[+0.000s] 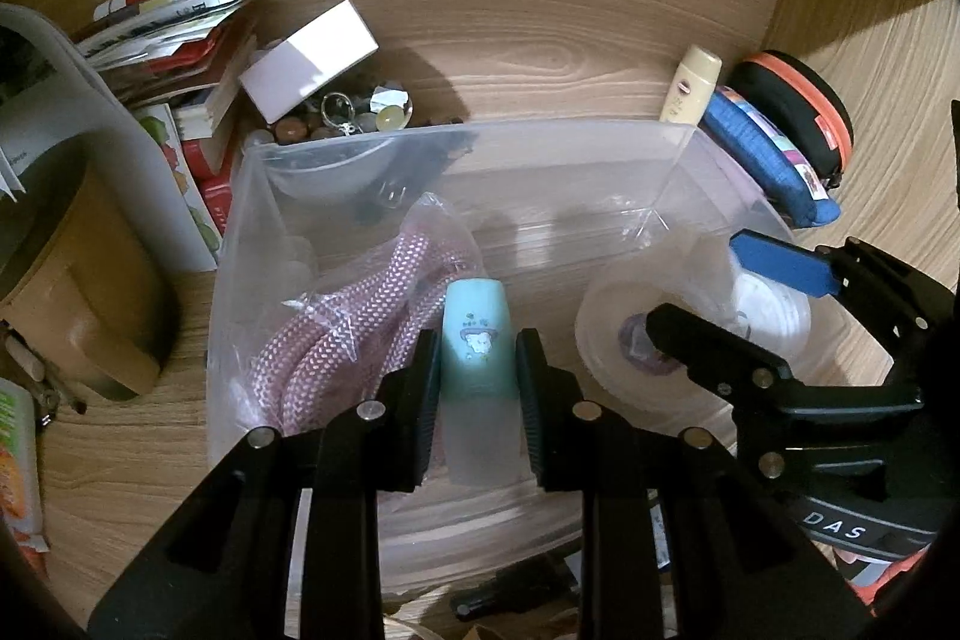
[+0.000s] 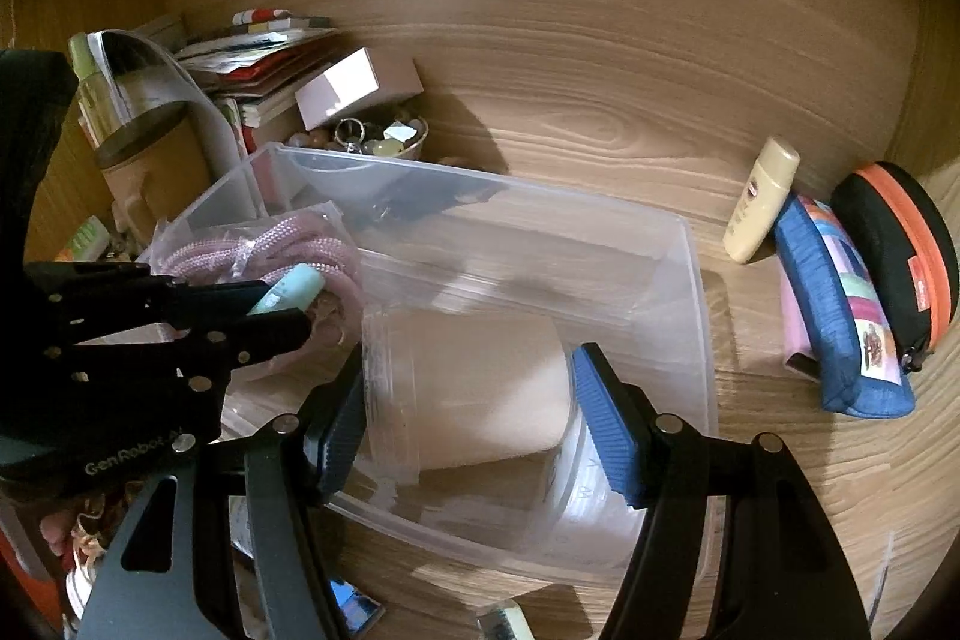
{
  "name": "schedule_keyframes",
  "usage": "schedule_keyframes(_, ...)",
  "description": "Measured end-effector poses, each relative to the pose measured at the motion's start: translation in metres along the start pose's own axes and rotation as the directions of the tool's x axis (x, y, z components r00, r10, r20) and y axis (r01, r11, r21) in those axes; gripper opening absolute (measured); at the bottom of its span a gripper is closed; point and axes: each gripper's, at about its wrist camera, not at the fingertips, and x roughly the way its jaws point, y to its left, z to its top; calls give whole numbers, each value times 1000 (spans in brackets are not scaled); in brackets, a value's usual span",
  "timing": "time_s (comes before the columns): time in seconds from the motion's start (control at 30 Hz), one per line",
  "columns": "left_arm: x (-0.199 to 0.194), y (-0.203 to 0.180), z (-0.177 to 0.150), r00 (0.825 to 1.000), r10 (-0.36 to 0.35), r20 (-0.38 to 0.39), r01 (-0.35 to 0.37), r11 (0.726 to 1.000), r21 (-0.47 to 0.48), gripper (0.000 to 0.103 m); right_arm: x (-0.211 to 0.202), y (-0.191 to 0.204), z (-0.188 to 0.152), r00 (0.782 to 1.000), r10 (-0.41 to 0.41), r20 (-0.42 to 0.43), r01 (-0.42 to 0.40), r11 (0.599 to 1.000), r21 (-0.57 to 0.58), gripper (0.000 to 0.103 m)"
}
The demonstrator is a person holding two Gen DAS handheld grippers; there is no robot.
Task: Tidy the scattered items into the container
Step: 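Carry the tube and jar into the clear bin and open both tools, then grasp the red velvet pouch with the left tool while the right tool grasps a small green-white block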
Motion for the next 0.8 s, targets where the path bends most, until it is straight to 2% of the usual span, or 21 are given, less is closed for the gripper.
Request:
schedule_keyframes(0.33,-12,-3,-1,999,20,43,-21,1000,15,39,-6,2,1,1000,19,11,-19,1000,-3,63)
schedule_keyframes(0.43,-18,-4,0,997,45,62,-46,999,7,50,-13,2,2,1000,14,24,-14,1000,-7,63)
schedule_keyframes(0.6,-32,-8,-2,993,70,97,-72,997,18,57,-28,0,3,998,3,56,-2,1000,-11,72)
schedule_keyframes(0.67,-39,-11,-4,989,93,116,-97,995,29,67,-35,0,3,998,-6,66,7,1000,-14,73)
schedule_keyframes(0.8,-53,-14,-7,984,110,141,-116,993,36,68,-51,-3,1,996,-25,90,26,1000,-12,77)
